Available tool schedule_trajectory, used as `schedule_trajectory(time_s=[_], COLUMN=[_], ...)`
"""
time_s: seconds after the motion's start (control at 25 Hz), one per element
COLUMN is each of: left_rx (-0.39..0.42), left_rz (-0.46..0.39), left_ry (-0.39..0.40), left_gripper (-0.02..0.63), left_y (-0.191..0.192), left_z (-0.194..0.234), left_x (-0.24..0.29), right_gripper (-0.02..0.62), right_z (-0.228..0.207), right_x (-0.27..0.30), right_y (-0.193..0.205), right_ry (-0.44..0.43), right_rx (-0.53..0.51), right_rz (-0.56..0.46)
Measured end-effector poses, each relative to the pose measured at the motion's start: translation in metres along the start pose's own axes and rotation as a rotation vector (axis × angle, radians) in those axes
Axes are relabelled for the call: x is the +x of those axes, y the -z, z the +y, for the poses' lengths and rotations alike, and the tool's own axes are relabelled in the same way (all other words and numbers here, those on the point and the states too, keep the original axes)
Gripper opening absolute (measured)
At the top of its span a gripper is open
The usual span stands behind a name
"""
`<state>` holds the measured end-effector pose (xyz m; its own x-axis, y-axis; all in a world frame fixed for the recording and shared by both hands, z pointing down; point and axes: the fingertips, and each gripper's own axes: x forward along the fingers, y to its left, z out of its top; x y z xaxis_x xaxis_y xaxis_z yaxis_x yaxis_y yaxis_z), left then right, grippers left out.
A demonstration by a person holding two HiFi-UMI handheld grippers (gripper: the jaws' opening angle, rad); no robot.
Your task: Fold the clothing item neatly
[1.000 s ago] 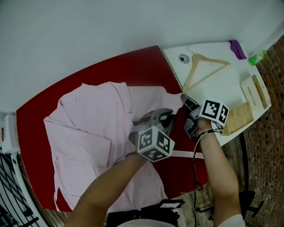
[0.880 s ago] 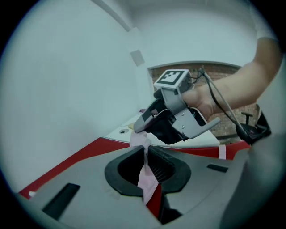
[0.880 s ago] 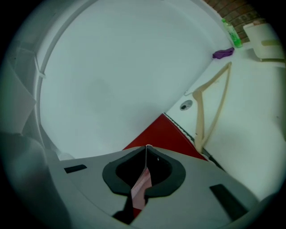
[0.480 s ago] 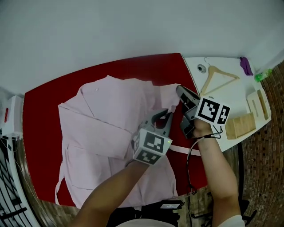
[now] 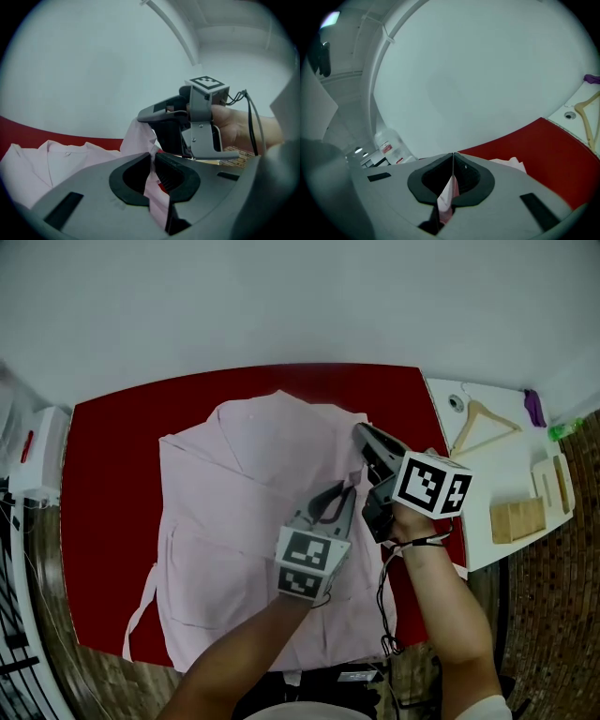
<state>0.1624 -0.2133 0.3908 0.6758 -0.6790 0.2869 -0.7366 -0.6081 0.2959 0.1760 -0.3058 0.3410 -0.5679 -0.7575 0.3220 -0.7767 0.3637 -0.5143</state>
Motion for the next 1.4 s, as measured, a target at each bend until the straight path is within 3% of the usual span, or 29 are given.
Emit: schedule_trajectory(time_s=[0.32,0.64,1.12,1.4], left_rx=[-0.133,-0.244,-0.332,-0.365], left_rz=[0.008,0.021,0.052,0.087], left_ry=[-0.078,-0.143,-0.166,-0.169], left_gripper=[0.030,0.031,0.031,0.032], left_y=[0.027,0.058,0.097,0.119], left_z=[0.055,0.094,0.114,0.118], left_x=[-0.053,-0.092,-0.137,-0.153], right_gripper=[0.020,0.020,0.020,0.021], right_z=[0.073,0.114,0.148,0.171], right_x=[0.053,0.087,0.114,0.120], right_y=[0.058,0.111,0.182,0.223], right_ry=[-0.083,-0.117,-0.191,-0.272], right_rx=[-0.023,-0.070,-0.135,-0.291], right_rz=[0.095,0.183,0.339,0.444])
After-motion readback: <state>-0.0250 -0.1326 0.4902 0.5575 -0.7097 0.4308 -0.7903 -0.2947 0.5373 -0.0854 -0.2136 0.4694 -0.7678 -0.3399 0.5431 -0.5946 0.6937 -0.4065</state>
